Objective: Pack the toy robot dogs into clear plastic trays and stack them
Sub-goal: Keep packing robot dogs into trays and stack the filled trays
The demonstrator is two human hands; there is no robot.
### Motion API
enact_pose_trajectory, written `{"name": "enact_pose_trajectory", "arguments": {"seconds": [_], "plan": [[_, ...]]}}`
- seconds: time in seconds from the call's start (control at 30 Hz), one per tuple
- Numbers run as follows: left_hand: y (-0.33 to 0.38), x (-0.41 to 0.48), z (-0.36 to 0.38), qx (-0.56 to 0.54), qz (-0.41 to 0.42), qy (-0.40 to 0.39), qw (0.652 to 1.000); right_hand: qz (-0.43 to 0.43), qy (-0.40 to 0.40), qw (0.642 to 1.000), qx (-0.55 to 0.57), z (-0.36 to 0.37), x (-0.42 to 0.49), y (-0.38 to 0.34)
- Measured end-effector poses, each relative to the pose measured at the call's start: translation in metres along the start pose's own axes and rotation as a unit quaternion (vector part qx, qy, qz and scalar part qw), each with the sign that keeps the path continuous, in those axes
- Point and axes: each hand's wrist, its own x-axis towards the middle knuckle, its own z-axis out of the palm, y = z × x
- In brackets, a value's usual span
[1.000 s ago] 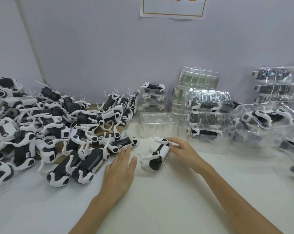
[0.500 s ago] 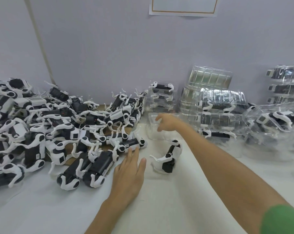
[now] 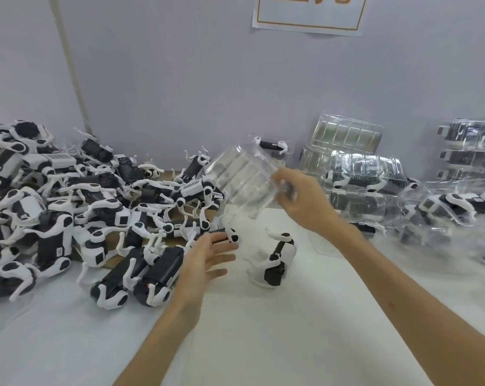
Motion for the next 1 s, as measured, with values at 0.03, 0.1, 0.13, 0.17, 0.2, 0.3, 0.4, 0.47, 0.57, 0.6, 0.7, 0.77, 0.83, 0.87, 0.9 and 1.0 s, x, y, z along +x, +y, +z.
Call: {"name": "enact_pose_trajectory", "arguments": {"seconds": [0.03, 0.1, 0.13, 0.17, 0.2, 0.3, 0.4, 0.47, 0.57, 0.6, 0.7, 0.77, 0.83, 0.87, 0.9, 1.0], "plan": [[0.007, 0.001, -0.003, -0.062, -0.024, -0.013, 0.998, -0.028, 0.02, 0.999, -0.016, -0.004, -0.014, -0.005], [0.011, 0.0, -0.008, -0.151, -0.055, -0.036, 0.986, -0.091, 0.055, 0.993, -0.049, -0.007, -0.039, -0.013], [0.01, 0.0, -0.011, -0.159, -0.052, -0.04, 0.985, -0.121, 0.072, 0.988, -0.064, -0.008, -0.05, -0.016], [0.019, -0.002, -0.008, -0.193, -0.091, -0.011, 0.977, -0.144, 0.085, 0.983, -0.079, -0.007, -0.06, -0.018], [0.011, 0.002, -0.012, -0.231, -0.094, 0.002, 0.968, -0.161, 0.096, 0.978, -0.09, -0.004, -0.07, -0.02], [0.013, -0.007, -0.01, -0.143, -0.055, -0.112, 0.982, -0.186, 0.116, 0.97, -0.106, 0.005, -0.093, -0.023], [0.017, -0.013, -0.018, -0.165, -0.045, -0.141, 0.975, -0.197, 0.111, 0.967, -0.113, 0.007, -0.099, -0.025], [0.018, -0.012, -0.022, -0.152, -0.011, -0.109, 0.982, -0.201, 0.12, 0.965, -0.114, 0.004, -0.101, -0.025], [0.022, -0.015, -0.019, -0.217, -0.048, -0.156, 0.963, -0.2, 0.137, 0.963, -0.116, -0.001, -0.103, -0.026], [0.021, -0.016, -0.017, -0.214, -0.048, -0.159, 0.963, -0.192, 0.136, 0.965, -0.115, -0.002, -0.103, -0.027], [0.025, -0.022, -0.01, -0.172, -0.015, -0.166, 0.971, -0.127, 0.12, 0.982, -0.073, -0.004, -0.103, -0.031], [0.026, -0.023, -0.007, -0.163, 0.016, -0.152, 0.975, -0.084, 0.133, 0.987, -0.024, -0.008, -0.104, -0.037], [0.025, -0.022, -0.007, -0.175, 0.047, -0.143, 0.973, -0.057, 0.151, 0.987, 0.025, -0.012, -0.107, -0.047], [0.027, -0.021, -0.004, -0.173, 0.062, -0.143, 0.972, -0.041, 0.153, 0.986, 0.043, -0.012, -0.108, -0.054], [0.031, -0.02, 0.0, -0.16, 0.08, -0.143, 0.973, -0.022, 0.149, 0.987, 0.055, -0.013, -0.107, -0.061], [0.042, -0.017, 0.019, -0.092, 0.144, -0.139, 0.975, 0.042, 0.118, 0.989, 0.071, -0.01, -0.104, -0.071]]}}
